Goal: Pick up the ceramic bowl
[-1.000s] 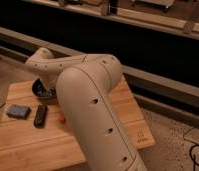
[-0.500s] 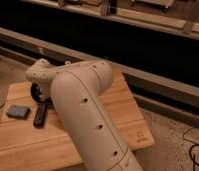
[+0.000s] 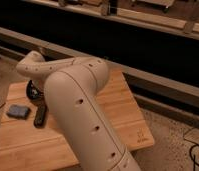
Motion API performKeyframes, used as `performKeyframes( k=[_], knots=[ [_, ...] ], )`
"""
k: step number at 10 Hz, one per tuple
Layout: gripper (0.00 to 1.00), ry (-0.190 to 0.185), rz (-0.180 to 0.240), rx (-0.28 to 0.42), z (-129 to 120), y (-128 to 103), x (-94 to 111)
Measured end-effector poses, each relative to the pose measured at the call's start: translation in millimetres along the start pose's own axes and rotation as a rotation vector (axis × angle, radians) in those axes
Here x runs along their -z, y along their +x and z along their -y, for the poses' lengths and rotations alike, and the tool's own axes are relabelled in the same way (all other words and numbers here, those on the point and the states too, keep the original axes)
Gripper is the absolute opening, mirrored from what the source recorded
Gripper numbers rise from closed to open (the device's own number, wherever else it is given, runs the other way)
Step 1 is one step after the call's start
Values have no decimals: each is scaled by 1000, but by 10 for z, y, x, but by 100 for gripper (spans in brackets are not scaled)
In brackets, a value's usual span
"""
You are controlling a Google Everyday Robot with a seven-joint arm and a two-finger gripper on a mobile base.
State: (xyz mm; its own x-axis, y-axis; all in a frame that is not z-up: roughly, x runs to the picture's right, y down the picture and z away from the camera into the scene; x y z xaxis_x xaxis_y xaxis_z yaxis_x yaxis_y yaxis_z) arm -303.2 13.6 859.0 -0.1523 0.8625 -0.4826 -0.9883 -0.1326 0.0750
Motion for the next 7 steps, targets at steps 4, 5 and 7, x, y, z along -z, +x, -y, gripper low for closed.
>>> performKeyframes(
  k=[4,5,7],
  knots=[
    [0,-10,8,10,77,78,10],
    [0,-13,12,14,91,85,28],
    [0,-35,27,27,72,75,150]
  ],
)
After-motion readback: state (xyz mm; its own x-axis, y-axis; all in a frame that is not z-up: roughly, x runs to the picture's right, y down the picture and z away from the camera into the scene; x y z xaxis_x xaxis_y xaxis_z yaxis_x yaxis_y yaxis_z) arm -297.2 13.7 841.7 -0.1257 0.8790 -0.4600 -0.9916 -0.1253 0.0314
